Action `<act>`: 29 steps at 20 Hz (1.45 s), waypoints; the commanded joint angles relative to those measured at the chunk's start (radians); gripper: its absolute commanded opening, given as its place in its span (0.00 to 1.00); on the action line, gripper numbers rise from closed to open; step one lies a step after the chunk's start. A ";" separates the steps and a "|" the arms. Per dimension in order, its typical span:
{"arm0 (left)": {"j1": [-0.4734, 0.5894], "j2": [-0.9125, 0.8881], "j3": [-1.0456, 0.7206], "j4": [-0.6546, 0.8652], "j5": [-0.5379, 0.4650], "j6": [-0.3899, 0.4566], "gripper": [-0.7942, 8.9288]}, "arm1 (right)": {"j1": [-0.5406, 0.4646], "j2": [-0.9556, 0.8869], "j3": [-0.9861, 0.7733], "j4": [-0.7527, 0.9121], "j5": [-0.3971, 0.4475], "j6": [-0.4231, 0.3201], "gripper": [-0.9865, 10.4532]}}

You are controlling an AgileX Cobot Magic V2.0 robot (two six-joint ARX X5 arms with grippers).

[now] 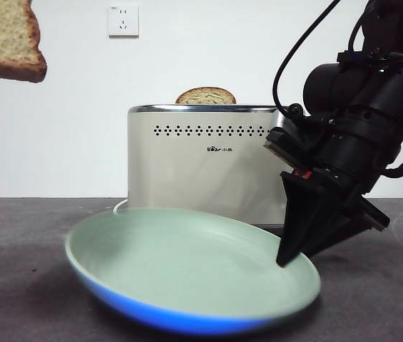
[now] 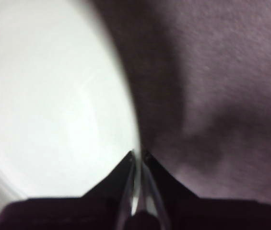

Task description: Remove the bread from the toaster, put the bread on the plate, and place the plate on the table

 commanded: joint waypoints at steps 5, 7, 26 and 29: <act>-0.003 -0.003 -0.003 0.009 0.007 -0.039 0.07 | 0.029 -0.062 0.001 0.001 0.007 0.048 0.07; -0.003 -0.003 -0.003 0.018 0.013 -0.078 0.07 | 0.059 -0.145 0.001 0.014 0.010 0.083 0.07; -0.003 0.587 -0.003 0.259 0.211 -0.073 0.07 | 0.289 -0.336 0.001 0.134 0.163 0.224 0.07; -0.004 0.672 -0.003 0.280 0.184 -0.073 0.09 | 0.289 -0.336 0.001 0.133 0.134 0.224 0.07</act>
